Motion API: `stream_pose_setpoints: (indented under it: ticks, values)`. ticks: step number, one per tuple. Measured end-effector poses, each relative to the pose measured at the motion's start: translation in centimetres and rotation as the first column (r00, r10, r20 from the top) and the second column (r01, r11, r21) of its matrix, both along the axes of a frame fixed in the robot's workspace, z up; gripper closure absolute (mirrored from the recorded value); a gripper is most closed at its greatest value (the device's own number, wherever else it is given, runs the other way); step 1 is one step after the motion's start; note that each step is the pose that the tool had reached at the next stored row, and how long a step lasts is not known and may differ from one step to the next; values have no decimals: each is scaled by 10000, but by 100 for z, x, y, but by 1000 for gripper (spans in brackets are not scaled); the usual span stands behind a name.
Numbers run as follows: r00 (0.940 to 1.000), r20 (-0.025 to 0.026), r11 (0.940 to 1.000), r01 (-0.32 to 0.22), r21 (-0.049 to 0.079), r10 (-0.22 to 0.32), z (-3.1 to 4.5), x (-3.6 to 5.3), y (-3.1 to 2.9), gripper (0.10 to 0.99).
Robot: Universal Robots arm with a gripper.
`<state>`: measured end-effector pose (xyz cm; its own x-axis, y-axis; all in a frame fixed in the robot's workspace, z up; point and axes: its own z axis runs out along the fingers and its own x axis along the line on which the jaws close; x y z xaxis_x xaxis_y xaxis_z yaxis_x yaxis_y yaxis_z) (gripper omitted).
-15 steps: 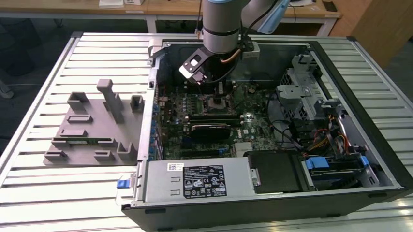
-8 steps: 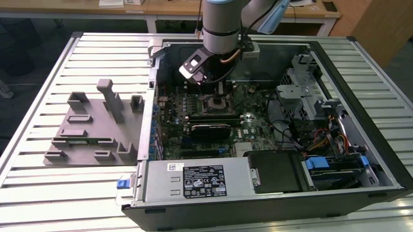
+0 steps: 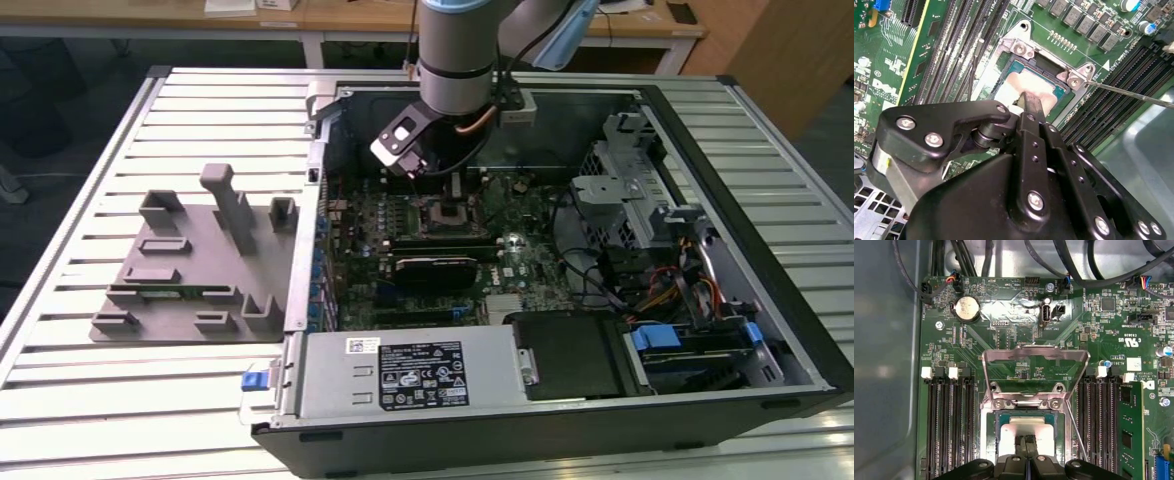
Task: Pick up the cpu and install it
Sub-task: 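Place the cpu into insertion slot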
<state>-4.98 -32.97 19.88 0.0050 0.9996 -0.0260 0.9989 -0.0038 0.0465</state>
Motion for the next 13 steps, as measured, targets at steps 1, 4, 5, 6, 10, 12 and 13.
stream_pose_setpoints:
  ticks: [1,4,5,6,10,12,13]
  values:
    - [10000,-1,10000,1,-1,-1,-2,0,0,980]
    - [10000,-3,10000,1,-5,-1,-13,0,0,980]
    - [10000,-2,10000,1,-3,-1,-14,0,0,980]
    - [10000,-1,10000,0,-1,0,-15,0,0,980]
    - [10000,5,10000,0,6,0,-12,1,1,980]
    - [10000,15,10000,0,21,0,14,3,4,980]
    - [10000,6,10000,1,9,-1,43,1,2,980]
